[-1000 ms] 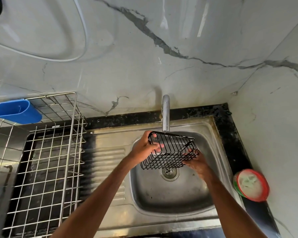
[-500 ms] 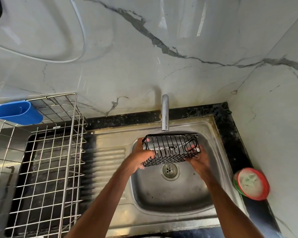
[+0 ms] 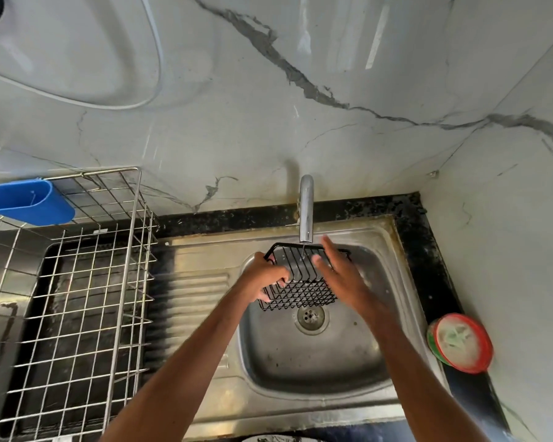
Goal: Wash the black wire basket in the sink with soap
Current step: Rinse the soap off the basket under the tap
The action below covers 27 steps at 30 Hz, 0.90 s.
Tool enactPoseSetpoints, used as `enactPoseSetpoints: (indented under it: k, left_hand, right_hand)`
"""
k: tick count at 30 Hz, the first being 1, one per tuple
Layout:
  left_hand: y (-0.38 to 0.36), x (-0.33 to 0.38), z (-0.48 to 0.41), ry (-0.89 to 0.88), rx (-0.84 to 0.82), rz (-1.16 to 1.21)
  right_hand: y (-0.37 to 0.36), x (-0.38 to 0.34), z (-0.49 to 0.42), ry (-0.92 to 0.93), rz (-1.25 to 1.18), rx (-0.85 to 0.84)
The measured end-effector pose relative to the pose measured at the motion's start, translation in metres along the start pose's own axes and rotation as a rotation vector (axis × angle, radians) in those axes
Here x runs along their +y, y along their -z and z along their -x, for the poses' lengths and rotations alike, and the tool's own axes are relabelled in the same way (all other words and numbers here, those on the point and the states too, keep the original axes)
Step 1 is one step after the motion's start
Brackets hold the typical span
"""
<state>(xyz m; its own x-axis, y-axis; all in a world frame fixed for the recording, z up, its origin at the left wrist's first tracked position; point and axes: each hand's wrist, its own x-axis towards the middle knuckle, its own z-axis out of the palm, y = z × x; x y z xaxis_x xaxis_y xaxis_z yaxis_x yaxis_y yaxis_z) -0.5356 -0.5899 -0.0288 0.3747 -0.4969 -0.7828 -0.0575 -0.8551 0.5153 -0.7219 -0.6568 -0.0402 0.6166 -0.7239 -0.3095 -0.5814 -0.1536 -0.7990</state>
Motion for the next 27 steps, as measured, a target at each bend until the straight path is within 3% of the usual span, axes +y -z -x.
enactPoseSetpoints:
  k: [5, 9, 13, 16, 18, 21, 27]
  left_hand:
    - [-0.003, 0.013, -0.009, -0.061, -0.043, 0.035]
    - [0.005, 0.015, -0.010, -0.040, -0.054, 0.107]
    - [-0.001, 0.014, -0.013, -0.074, -0.059, 0.132]
    - [-0.005, 0.014, -0.017, -0.116, -0.034, 0.105]
    - [-0.004, 0.016, -0.017, -0.142, -0.027, 0.047]
    - [-0.001, 0.014, -0.018, -0.133, -0.011, 0.020]
    - [0.012, 0.000, -0.023, -0.053, -0.022, 0.162]
  right_hand:
    - [-0.034, -0.027, -0.015, 0.028, 0.125, -0.116]
    - [-0.043, -0.027, 0.001, 0.194, 0.150, -0.152]
    - [-0.048, -0.006, 0.009, 0.278, 0.088, -0.044]
    - [-0.041, 0.003, 0.000, 0.149, 0.175, 0.061]
    - [-0.033, -0.004, -0.007, -0.009, 0.127, -0.015]
    - [-0.033, -0.020, -0.012, -0.054, 0.082, -0.079]
    - [-0.055, -0.008, 0.000, 0.207, 0.125, -0.054]
